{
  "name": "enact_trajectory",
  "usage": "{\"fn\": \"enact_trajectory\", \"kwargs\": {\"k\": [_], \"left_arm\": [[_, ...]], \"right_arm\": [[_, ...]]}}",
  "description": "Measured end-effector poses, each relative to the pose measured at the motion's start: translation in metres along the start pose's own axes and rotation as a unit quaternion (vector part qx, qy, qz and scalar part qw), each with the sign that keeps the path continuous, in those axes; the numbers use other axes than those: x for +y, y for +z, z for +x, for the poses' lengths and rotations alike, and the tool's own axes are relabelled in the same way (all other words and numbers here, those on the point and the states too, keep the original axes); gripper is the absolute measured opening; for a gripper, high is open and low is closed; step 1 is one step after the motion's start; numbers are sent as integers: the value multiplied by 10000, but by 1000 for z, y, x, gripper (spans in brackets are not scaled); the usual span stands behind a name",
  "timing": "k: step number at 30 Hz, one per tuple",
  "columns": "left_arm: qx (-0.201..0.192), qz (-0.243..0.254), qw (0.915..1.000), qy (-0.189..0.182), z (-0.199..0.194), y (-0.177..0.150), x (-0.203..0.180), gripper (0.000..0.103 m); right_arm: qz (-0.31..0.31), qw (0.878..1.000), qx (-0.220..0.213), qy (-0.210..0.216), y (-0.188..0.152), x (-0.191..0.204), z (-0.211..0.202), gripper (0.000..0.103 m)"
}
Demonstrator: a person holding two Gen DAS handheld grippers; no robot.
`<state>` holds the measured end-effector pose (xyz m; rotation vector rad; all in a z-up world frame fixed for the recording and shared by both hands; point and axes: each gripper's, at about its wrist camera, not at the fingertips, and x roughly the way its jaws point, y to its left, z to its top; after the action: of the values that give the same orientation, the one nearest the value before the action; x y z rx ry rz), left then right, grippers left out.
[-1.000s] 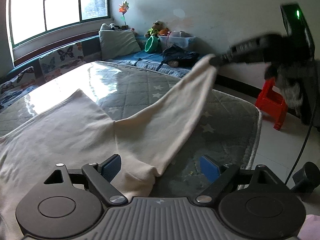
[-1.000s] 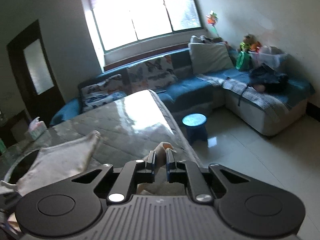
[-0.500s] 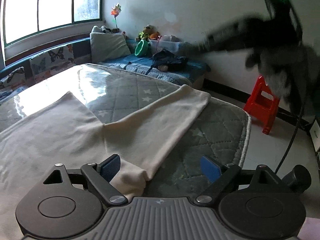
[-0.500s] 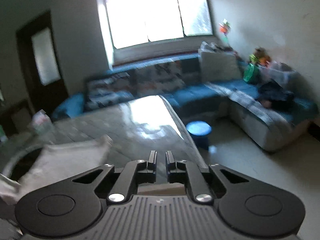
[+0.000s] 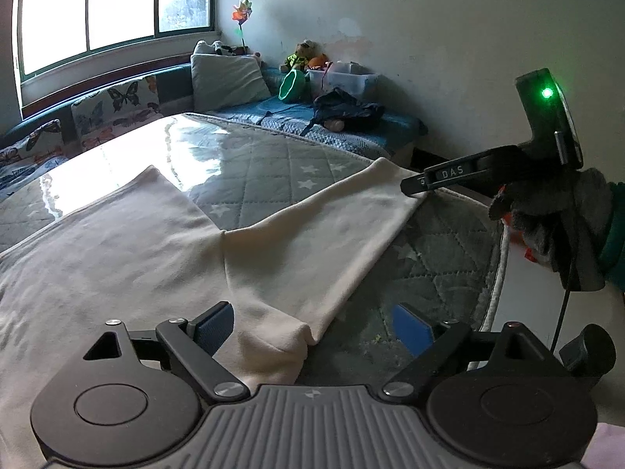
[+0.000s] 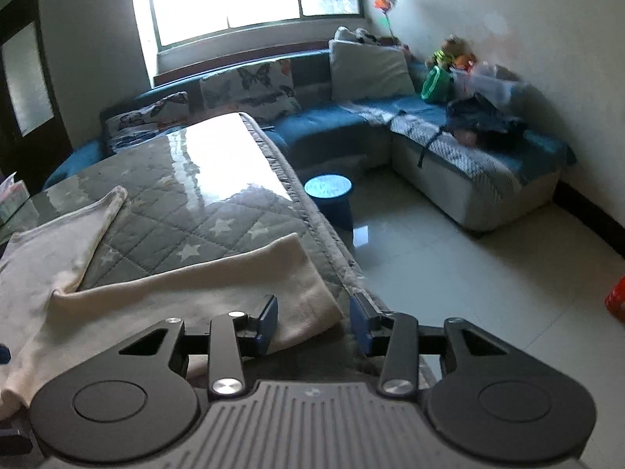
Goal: Fold clothes
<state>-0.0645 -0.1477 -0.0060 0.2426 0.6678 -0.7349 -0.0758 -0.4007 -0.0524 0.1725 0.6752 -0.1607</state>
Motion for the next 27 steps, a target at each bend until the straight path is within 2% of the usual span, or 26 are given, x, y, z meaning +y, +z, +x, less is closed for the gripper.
{"fn": "enact_trajectory", "kwargs": {"k": [1, 2, 8, 13, 19, 27], "left_arm": [[16, 4, 10000, -6, 1, 0, 0, 92], [35, 12, 10000, -9, 2, 0, -1, 92], [93, 47, 9999, -43, 7, -1, -3, 92], [53, 7, 9999, -122, 8, -1, -2, 94], [-132, -105, 9997, -170, -6, -3, 6, 94], [-475, -562, 9971, 169, -47, -17, 48, 93]], "right_arm": [[-60, 10000, -16, 28, 0, 2, 0, 19], [-59, 9999, -18, 109, 0, 2, 0, 12], [468, 9962, -294, 678, 20, -8, -23, 9], [548, 9894, -594, 1210, 51, -4, -53, 9], [168, 9814, -785, 1747, 84, 32, -78, 9], [-555, 9685, -802, 2291, 105, 110, -94, 9]]}}
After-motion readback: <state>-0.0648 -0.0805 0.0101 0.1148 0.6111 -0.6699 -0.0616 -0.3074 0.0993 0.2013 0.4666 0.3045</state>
